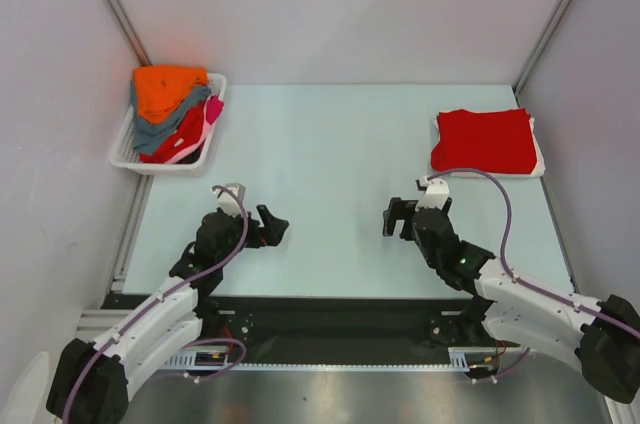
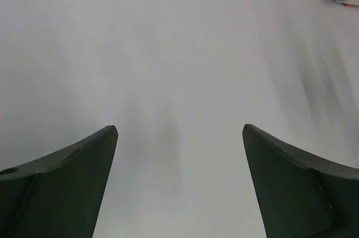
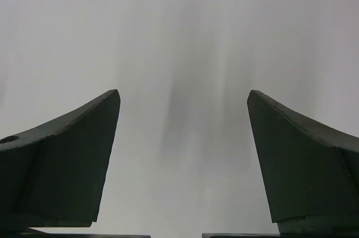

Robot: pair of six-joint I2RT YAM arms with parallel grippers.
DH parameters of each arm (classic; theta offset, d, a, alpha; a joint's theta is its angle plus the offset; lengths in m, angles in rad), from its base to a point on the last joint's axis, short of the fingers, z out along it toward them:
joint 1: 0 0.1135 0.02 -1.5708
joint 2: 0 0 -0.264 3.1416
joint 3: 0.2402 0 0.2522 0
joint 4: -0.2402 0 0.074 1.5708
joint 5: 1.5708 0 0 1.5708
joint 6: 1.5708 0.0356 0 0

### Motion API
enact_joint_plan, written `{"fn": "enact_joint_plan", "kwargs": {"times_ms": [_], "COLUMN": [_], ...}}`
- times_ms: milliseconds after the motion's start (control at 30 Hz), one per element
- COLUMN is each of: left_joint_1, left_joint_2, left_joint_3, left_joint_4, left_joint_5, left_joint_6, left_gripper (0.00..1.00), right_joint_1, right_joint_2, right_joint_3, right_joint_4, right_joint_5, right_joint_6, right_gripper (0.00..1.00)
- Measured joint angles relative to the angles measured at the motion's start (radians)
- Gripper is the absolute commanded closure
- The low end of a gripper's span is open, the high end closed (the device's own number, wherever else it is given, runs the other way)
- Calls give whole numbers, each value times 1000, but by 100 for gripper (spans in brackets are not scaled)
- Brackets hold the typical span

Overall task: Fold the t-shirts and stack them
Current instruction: Grab the tshirt from the pile

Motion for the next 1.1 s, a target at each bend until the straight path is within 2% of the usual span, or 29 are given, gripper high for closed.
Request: {"fn": "enact_joint_plan", "kwargs": {"times_ms": [233, 367, 467, 533, 633, 667, 733, 900, 1100], "left_joint_1": [0, 0, 0, 2, 16, 26, 64, 176, 328], "left_joint_2": [37, 109, 100, 78, 82, 104, 173, 425, 673], "left_joint_3": [48, 177, 267, 311, 400, 452, 567, 873, 1085], "left_joint_4": [-79, -238, -293, -305, -357, -378, -410, -448, -483], "left_joint_5": [-40, -53, -59, -89, -158, -191, -237, -303, -371], "left_joint_6": [-39, -73, -90, -98, -125, -139, -169, -236, -294], "left_gripper": [0, 0, 0, 1, 7, 11, 13, 12, 15], "right_joint_1": [0, 0, 0, 0, 0, 0, 0, 0, 0], "right_joint_2": [-50, -51, -51, -53, -80, -99, -139, -206, -212], "right_joint_3": [0, 0, 0, 0, -1, -4, -17, -47, -51], "right_joint_4": [-31, -50, -53, -56, -62, -61, -60, -61, -67], "right_joint_5": [26, 24, 24, 25, 29, 32, 35, 42, 50], "right_joint_6": [45, 57, 56, 55, 55, 55, 56, 63, 74], "right_gripper": [0, 0, 2, 7, 15, 17, 23, 39, 39]}}
